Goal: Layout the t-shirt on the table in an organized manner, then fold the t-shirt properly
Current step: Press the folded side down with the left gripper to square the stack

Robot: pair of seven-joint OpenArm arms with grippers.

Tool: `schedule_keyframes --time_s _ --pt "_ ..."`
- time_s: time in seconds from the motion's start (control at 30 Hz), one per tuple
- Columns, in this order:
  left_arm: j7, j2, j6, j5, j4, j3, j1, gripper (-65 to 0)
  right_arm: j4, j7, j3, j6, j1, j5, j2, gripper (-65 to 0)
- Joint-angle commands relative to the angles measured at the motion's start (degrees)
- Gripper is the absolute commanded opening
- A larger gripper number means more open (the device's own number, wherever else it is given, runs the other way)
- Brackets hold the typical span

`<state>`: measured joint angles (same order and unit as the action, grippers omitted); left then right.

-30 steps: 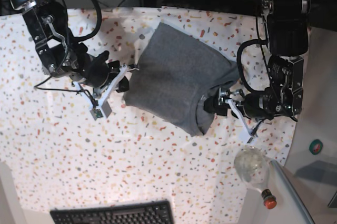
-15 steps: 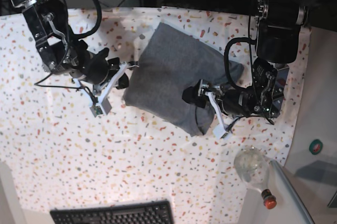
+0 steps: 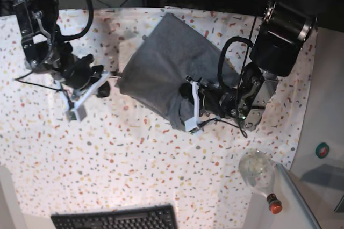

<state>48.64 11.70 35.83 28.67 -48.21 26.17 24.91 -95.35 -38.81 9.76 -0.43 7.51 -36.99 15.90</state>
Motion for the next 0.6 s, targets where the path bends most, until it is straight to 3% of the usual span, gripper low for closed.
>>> schedule_keyframes --time_s 0.0,0.13,0.3,0.57 --pt "0.4 0.0 -0.6 -3.9 -0.6 2.4 2.5 -65.0 -2.1 0.9 -2.0 0.2 0.0 -0.4 0.4 -65.0" --pt "-3.4 -2.3 -0.8 -15.3 -0.5 11.5 5.0 -65.0 -5.4 2.1 -10.9 0.1 3.3 -0.4 0.3 -65.0" --pt "-6.6 -7.4 -0.8 -26.2 -0.5 14.0 4.7 -65.0 -5.5 5.8 -18.9 0.1 7.0 -0.4 0.1 -65.0" --pt "-6.8 -13.7 -0.6 -33.5 -0.5 14.0 3.7 -65.0 -5.4 5.6 -22.6 0.1 7.9 -0.4 0.1 -65.0"
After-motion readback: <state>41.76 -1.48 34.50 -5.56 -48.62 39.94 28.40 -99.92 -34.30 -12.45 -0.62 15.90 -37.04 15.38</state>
